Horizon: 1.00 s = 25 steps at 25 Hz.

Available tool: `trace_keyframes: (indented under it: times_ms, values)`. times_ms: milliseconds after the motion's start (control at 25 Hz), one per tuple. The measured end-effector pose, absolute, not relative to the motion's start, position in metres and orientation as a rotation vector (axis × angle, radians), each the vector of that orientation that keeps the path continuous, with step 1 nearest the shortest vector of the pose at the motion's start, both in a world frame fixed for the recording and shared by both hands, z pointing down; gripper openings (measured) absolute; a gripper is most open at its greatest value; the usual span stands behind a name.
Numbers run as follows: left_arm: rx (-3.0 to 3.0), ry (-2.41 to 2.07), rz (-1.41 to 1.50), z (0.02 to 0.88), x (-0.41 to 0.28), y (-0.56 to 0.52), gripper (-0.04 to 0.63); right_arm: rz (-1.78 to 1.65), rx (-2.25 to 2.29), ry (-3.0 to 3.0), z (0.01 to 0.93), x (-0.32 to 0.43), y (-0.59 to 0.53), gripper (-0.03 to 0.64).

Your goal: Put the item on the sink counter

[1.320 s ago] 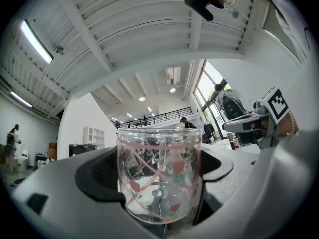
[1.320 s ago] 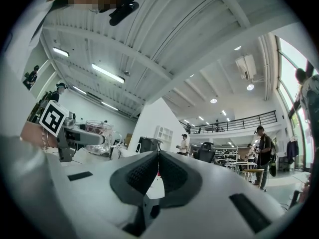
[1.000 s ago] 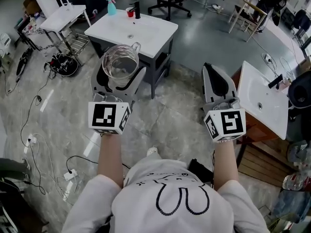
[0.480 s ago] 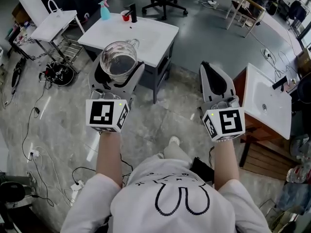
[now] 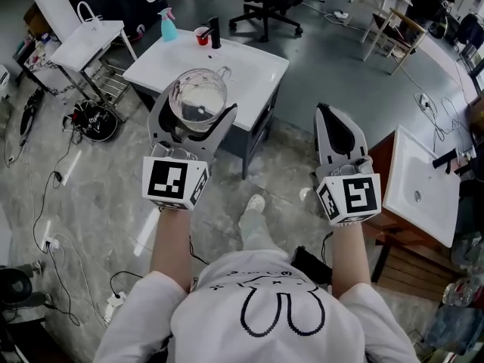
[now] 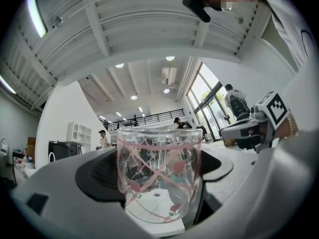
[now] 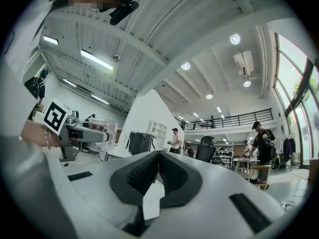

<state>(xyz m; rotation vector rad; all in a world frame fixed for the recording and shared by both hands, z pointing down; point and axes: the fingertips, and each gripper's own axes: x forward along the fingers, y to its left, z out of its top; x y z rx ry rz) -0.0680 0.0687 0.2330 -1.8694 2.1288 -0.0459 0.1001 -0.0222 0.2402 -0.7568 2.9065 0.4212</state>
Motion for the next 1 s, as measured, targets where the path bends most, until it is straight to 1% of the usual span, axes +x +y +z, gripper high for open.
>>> trace_keyframes:
  times_ms: [480, 720, 1000]
  values:
    - [-1.954, 2.057, -0.050, 0.240, -0.144, -0.092, 0.456, 0.352, -0.811, 2.878, 0.253, 0.015, -0.173, 0.028]
    - [-2.027, 2.014, -0.050, 0.244, -0.165, -0.159, 0.456, 0.308, -0.871, 2.879, 0.261, -0.009, -0.230, 0.029]
    - [-2.118, 1.997, -0.033, 0.244, -0.181, -0.212, 0.457, 0.300, -0.932, 2.910, 0.254, -0.024, -0.269, 0.029]
